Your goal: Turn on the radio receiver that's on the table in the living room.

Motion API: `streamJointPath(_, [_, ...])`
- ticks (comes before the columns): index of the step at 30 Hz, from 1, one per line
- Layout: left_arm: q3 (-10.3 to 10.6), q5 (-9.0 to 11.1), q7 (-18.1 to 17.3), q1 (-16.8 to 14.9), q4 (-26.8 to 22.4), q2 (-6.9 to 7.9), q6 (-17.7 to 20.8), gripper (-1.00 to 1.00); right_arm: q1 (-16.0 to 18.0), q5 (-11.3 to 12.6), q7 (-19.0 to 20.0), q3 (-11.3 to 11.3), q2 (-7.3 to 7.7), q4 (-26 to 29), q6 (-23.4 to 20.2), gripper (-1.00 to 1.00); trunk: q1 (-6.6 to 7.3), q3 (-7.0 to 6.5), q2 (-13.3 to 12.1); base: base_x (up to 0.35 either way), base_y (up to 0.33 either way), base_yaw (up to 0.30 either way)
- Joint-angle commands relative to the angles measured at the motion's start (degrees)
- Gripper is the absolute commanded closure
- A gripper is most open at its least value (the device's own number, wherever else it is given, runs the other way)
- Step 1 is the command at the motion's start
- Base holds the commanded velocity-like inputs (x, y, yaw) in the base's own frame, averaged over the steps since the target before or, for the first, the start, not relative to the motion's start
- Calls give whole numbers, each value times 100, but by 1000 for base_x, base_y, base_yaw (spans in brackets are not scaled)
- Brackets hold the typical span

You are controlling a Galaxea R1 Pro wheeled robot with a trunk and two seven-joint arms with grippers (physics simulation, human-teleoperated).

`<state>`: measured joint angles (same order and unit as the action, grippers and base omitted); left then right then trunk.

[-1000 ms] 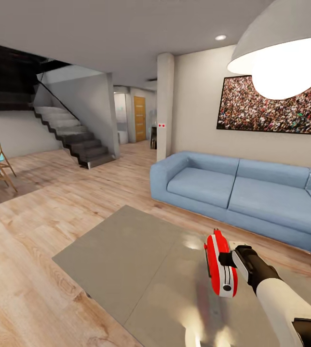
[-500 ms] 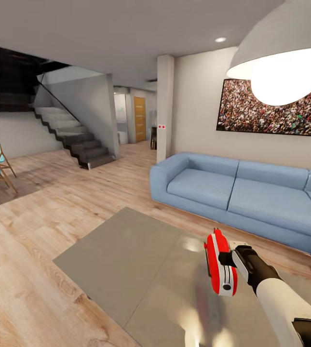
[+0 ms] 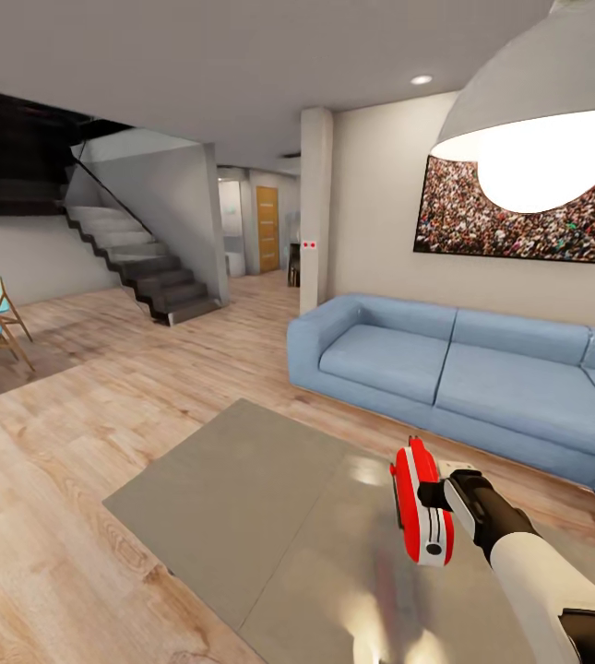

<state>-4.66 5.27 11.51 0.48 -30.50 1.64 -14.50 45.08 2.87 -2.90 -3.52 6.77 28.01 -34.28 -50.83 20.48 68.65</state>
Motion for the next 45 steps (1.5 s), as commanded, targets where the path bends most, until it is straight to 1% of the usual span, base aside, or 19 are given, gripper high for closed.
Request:
streamJointPath(1, [0, 0, 0, -1, 0, -1, 0, -100, 1, -6, 0, 0, 0, 3, 0, 100, 23, -19, -41, 0, 0, 0])
streamJointPath(45, [0, 0, 0, -2, 1, -2, 0, -100, 1, -6, -18, -17, 26, 3, 0, 100, 989, -809, -1806, 0, 0, 0])
